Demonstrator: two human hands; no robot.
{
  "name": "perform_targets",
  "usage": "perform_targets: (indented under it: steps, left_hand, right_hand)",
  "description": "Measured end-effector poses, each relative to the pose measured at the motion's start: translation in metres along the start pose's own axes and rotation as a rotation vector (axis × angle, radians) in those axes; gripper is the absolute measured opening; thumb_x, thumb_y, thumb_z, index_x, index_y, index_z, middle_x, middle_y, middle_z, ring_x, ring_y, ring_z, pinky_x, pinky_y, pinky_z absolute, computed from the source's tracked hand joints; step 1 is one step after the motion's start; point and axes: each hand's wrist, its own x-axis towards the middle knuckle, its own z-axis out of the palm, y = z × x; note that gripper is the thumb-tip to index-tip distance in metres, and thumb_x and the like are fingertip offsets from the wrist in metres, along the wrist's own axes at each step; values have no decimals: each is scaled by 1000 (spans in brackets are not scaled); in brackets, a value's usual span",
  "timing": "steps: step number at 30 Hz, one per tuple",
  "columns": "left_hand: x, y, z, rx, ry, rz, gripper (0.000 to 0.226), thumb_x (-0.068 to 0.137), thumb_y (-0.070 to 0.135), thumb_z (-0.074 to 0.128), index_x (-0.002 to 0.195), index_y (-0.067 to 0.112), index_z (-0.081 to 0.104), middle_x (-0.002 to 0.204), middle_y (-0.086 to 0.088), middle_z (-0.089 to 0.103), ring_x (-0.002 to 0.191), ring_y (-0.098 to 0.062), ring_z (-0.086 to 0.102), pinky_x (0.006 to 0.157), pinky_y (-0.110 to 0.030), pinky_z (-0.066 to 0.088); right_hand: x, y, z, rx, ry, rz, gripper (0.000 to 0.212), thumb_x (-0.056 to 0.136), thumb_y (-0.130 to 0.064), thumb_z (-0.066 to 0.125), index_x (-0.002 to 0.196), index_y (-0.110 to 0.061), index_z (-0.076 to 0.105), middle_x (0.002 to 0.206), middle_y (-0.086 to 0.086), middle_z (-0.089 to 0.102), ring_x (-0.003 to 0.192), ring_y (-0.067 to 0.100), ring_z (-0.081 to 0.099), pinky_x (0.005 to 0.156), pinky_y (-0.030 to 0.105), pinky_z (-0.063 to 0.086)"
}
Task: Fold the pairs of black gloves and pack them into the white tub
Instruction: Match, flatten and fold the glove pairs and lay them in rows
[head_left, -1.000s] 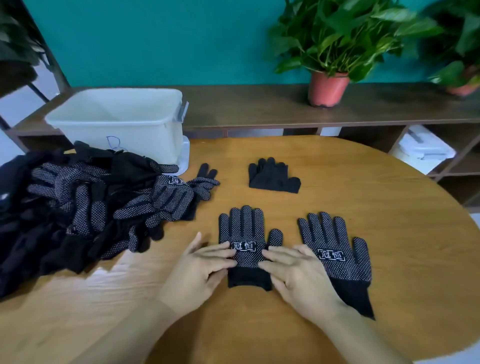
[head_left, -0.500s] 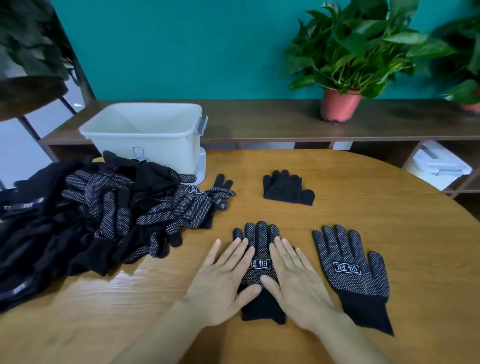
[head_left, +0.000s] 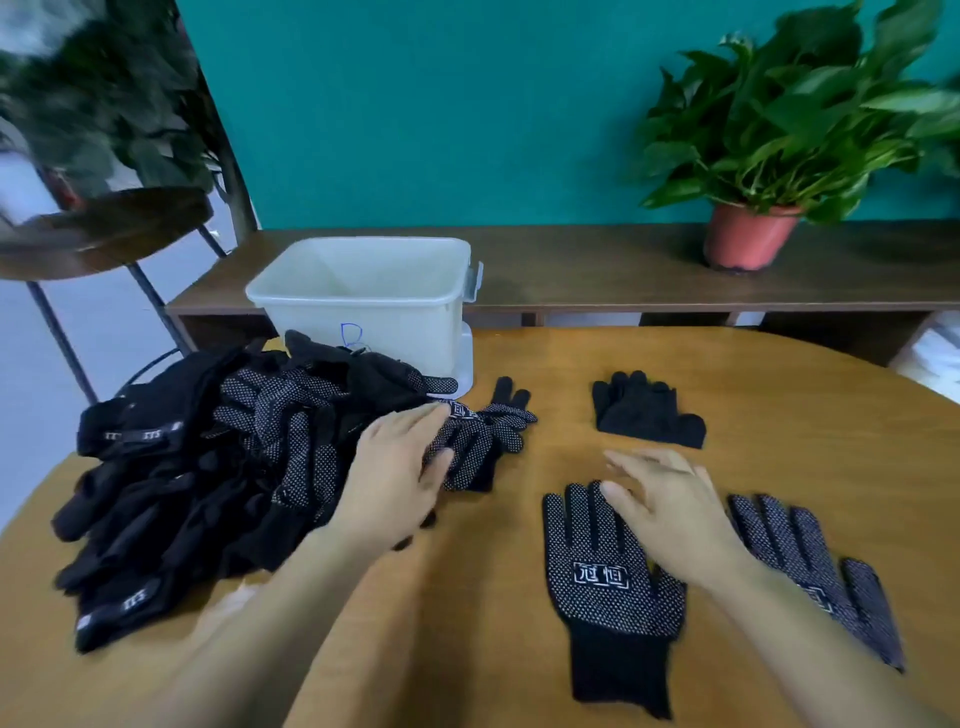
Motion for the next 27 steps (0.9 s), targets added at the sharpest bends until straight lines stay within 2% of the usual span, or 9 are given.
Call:
perform_targets:
  steps: [3, 6, 8, 12, 16, 18, 20, 24, 27]
  left_hand:
    - [41, -24, -15, 77, -88, -93, 49, 93, 24, 66, 139, 12, 56, 139, -3, 59, 132, -26, 51, 114, -42, 27]
    - [67, -36, -8, 74, -200, -100, 49, 94, 32, 65, 140, 20, 55, 140, 5, 58, 134, -17, 48, 116, -36, 19]
    - [76, -41, 2, 76, -227, -89, 39, 93, 35, 65, 131, 29, 62, 134, 14, 61, 132, -9, 47, 110, -31, 14]
    - [74, -49, 1, 53, -125, -47, 13, 92, 29, 68, 103, 34, 73, 111, 20, 69, 118, -4, 53, 93, -24, 11]
    - [49, -52, -27, 60, 9, 162, 10, 85, 32, 65, 90, 34, 74, 101, 21, 70, 107, -3, 57, 93, -24, 13]
    - [21, -54, -35, 97, -4, 273, 15, 85, 35, 59, 85, 34, 74, 102, 21, 70, 105, -3, 57, 94, -29, 20]
    - [-11, -59, -31, 137, -74, 325, 21, 85, 36, 54, 84, 34, 75, 106, 18, 70, 106, -7, 58, 92, -34, 25]
    - [-49, -69, -17, 131, -188, 237, 29, 85, 32, 50, 94, 36, 78, 116, 14, 68, 112, -6, 53, 91, -31, 23]
    - [-47, -69, -21, 63, -121, 146, 29, 83, 22, 57, 97, 38, 76, 118, 19, 67, 112, -1, 52, 93, -30, 21]
  right_hand:
    - [44, -28, 6, 33, 2, -27, 45, 100, -38, 49, 143, -26, 48, 138, -3, 52, 137, 8, 29, 115, 32, 14]
    - [83, -54, 19, 67, -19, -64, 43, 100, -37, 51, 142, -27, 50, 132, -5, 56, 136, 9, 29, 114, 35, 15]
    - [101, -68, 29, 70, -56, -80, 46, 99, -37, 52, 144, -29, 46, 136, -4, 53, 137, 12, 27, 112, 35, 18]
    - [117, -86, 44, 78, -140, -144, 50, 96, -35, 55, 145, -31, 45, 144, -6, 50, 140, 13, 22, 111, 38, 18]
    - [104, -90, 47, 183, -12, -293, 45, 91, -15, 54, 133, -32, 60, 142, -14, 50, 140, 9, 21, 106, 27, 12]
    - [87, -86, 52, 117, 18, -390, 47, 90, -13, 48, 129, -36, 63, 146, -11, 48, 141, 11, 20, 105, 25, 10]
    - [69, -82, 62, 45, -50, -444, 50, 92, -12, 47, 130, -40, 61, 151, -8, 42, 143, 12, 18, 108, 26, 8]
    - [55, -78, 77, 112, -99, -395, 51, 92, -5, 49, 125, -41, 65, 150, -10, 43, 142, 9, 19, 109, 26, 10]
    - [61, -76, 72, 367, 42, -264, 48, 85, 6, 51, 107, -29, 76, 126, -11, 62, 130, 11, 38, 114, 43, 25]
